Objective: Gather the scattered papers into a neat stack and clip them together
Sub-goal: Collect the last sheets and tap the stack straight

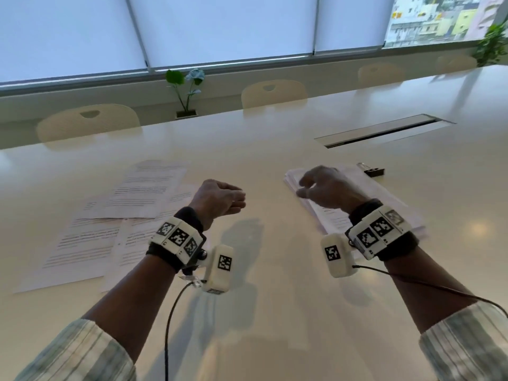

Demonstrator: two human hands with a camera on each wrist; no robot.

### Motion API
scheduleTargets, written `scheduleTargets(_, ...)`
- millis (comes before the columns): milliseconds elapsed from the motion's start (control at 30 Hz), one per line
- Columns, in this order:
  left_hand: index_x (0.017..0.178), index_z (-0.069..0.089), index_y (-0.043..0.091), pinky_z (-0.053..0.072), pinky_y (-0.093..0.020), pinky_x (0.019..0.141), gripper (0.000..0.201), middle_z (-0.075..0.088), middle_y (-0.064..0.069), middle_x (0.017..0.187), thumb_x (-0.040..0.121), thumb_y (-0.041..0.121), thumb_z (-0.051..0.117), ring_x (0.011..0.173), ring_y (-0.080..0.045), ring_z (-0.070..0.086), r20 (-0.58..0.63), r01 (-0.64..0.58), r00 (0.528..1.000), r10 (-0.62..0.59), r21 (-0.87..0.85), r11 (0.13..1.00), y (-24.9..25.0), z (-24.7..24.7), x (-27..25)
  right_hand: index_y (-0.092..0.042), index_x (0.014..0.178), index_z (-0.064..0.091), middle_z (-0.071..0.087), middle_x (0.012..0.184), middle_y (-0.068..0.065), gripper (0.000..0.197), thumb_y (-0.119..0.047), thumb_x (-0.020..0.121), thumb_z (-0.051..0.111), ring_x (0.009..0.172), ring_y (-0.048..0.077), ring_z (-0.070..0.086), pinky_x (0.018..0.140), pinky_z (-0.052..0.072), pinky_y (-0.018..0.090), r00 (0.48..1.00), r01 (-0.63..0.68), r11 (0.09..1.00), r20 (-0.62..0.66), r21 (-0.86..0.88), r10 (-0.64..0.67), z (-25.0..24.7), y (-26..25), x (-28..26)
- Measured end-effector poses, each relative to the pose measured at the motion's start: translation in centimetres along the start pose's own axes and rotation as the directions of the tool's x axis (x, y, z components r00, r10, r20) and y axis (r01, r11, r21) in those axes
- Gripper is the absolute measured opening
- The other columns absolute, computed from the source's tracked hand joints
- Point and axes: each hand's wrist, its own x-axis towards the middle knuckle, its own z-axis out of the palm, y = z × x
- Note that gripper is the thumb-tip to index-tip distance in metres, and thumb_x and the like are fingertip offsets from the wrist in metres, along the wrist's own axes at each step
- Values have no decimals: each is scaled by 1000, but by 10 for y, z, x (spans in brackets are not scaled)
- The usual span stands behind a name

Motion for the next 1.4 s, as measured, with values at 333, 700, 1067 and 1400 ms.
scheduleTargets(333,115,64,-11,51,-40,85,30,66,-21,100,88,3,65,92,-32,62,-505,206,859,-78,202,957,-69,-184,-47,-21,142,48,51,144,3,57,-41,91,62,134,24,43,109,39,40,822,483,849,444,-215,-356,115,-141,55)
scheduleTargets(700,119,66,9,44,-28,89,44,64,-9,126,90,42,62,112,-24,58,-257,337,941,-220,761,554,-91,-206,-97,-27,157,9,0,166,-2,124,-79,61,68,152,26,12,120,17,54,662,693,630,655,-351,-364,179,-232,86)
scheduleTargets(1067,106,68,13,54,-33,84,41,71,-6,107,78,43,75,100,-23,66,-544,453,831,-114,543,707,-94,-216,-143,-27,129,61,62,133,-6,68,-53,70,79,122,17,53,97,41,29,566,744,660,622,-102,-542,141,-168,21)
scheduleTargets(1400,116,57,16,47,-28,82,60,61,-3,120,78,62,65,105,-20,57,-412,483,873,-259,805,345,-98,-168,-162,-32,132,56,59,136,-12,72,-57,68,77,115,14,56,97,50,37,529,753,656,635,-47,-563,127,-128,-38)
